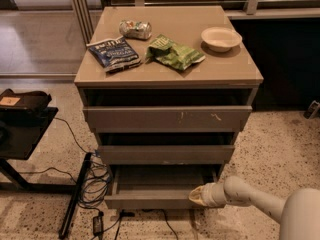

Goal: Close bottom drawer

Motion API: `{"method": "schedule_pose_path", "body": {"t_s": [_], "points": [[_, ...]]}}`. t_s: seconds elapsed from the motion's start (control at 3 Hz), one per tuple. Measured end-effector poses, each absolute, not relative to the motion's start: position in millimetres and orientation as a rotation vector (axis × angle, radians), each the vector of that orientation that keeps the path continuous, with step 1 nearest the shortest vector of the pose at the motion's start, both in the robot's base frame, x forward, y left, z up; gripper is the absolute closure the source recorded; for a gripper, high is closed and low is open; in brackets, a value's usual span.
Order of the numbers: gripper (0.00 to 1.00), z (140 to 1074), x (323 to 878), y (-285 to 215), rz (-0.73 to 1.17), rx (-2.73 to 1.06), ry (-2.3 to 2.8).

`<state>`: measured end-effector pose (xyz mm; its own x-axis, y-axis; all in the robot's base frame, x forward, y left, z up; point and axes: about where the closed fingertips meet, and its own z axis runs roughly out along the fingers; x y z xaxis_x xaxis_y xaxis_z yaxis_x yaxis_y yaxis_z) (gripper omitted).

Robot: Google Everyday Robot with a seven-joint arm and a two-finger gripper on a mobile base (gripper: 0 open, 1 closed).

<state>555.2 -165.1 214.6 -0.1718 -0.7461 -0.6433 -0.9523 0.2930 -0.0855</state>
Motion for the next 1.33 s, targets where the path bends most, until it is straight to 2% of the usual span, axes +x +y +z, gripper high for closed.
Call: {"method": "schedule_pose_path", "body": {"t_s": [1.33], "points": [[1.0,213.2,559.5,-172.8,0.439,-1.501,1.99]]}}
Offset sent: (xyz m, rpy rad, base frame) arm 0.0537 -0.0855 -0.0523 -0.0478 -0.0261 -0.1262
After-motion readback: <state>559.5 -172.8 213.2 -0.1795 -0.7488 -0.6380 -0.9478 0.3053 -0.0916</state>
